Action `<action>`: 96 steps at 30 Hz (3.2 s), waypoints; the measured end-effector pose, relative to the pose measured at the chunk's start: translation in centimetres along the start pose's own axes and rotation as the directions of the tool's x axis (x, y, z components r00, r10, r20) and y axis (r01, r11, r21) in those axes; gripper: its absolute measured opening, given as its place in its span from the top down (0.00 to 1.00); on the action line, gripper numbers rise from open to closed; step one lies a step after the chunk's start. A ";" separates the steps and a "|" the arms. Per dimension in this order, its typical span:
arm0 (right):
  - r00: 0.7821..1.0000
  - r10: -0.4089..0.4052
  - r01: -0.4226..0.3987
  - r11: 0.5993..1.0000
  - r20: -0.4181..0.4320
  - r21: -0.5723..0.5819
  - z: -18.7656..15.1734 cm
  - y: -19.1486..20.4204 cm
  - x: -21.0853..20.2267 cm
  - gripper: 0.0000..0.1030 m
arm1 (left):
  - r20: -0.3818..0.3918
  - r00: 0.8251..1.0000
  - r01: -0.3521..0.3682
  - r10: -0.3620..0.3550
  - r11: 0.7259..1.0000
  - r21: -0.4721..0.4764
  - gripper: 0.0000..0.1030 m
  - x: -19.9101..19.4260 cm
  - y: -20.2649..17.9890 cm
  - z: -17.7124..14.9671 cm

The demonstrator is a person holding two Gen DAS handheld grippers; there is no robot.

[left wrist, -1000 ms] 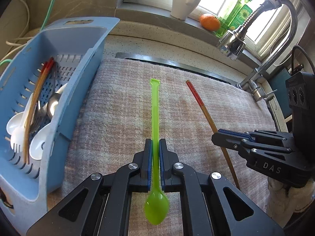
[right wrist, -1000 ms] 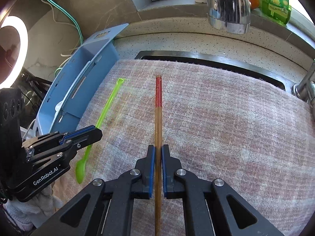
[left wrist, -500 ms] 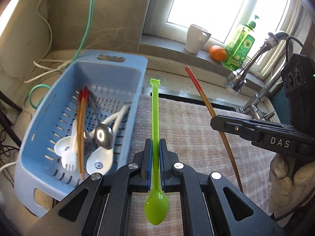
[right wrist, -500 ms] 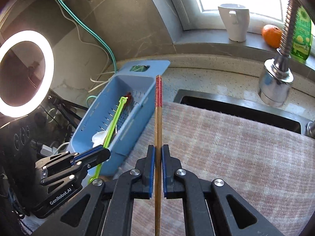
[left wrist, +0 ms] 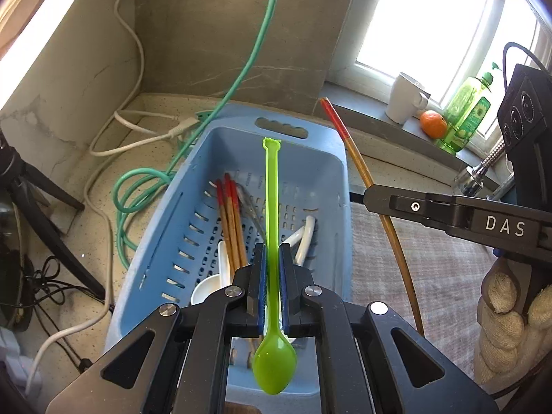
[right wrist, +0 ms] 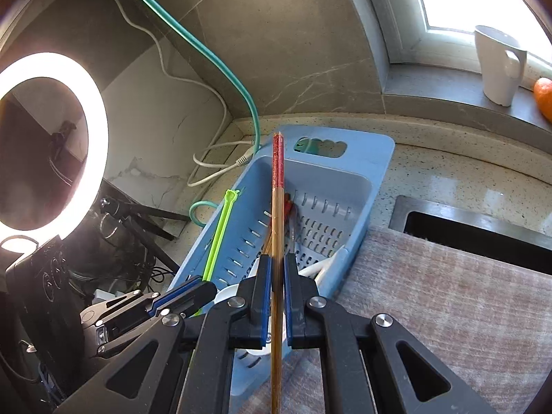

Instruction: Organize utensils

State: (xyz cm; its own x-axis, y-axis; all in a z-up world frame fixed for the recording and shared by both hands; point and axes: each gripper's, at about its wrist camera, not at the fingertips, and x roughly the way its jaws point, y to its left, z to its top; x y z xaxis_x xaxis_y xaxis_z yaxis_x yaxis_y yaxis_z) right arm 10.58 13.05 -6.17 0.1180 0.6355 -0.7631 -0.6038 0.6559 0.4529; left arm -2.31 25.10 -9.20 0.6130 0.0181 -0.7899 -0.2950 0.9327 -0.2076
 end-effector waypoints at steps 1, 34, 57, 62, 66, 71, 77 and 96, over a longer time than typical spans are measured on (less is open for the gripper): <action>1.000 -0.004 0.004 1.000 -0.002 -0.011 0.1 0.4 0.4 0.94 | -0.002 1.000 -0.003 0.003 1.000 -0.004 0.94 0.2 0.3 0.0; 0.997 -0.052 0.058 0.990 0.051 -0.128 -1.4 0.5 -3.3 0.47 | 0.023 0.993 -0.114 0.116 0.990 -0.080 0.41 -3.1 -1.1 -1.9; 0.984 -0.066 0.118 0.940 0.168 -0.319 -8.4 -2.3 -15.4 0.24 | 0.129 0.962 -0.209 0.241 0.954 -0.217 0.22 -12.5 -10.1 -8.0; 0.979 -0.072 0.136 0.928 0.193 -0.347 -9.5 -2.2 -17.1 0.22 | 0.144 0.958 -0.209 0.246 0.950 -0.230 0.22 -13.4 -11.3 -8.4; 0.972 -0.079 0.159 0.916 0.223 -0.369 -9.7 -2.0 -18.0 0.22 | 0.143 0.958 -0.213 0.249 0.950 -0.227 0.22 -13.6 -11.8 -8.3; 0.969 -0.073 0.156 0.920 0.234 -0.359 -9.6 -2.2 -18.7 0.21 | 0.155 0.956 -0.211 0.248 0.952 -0.219 0.22 -14.0 -12.3 -8.1; 0.968 -0.078 0.159 0.925 0.238 -0.344 -9.7 -2.8 -19.1 0.21 | 0.152 0.957 -0.212 0.246 0.954 -0.212 0.22 -14.1 -12.5 -8.0; 0.970 -0.086 0.156 0.937 0.226 -0.314 -9.9 -3.4 -18.9 0.21 | 0.136 0.961 -0.209 0.240 0.955 -0.208 0.22 -14.1 -12.4 -7.9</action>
State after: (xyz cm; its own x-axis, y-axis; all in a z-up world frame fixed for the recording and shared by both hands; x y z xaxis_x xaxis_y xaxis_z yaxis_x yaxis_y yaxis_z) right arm 2.61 -5.26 2.12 0.3449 0.6521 -0.6751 -0.7944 0.5859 0.1600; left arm -13.13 10.39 -0.06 0.6180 0.2904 -0.7306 -0.5629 0.8122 -0.1533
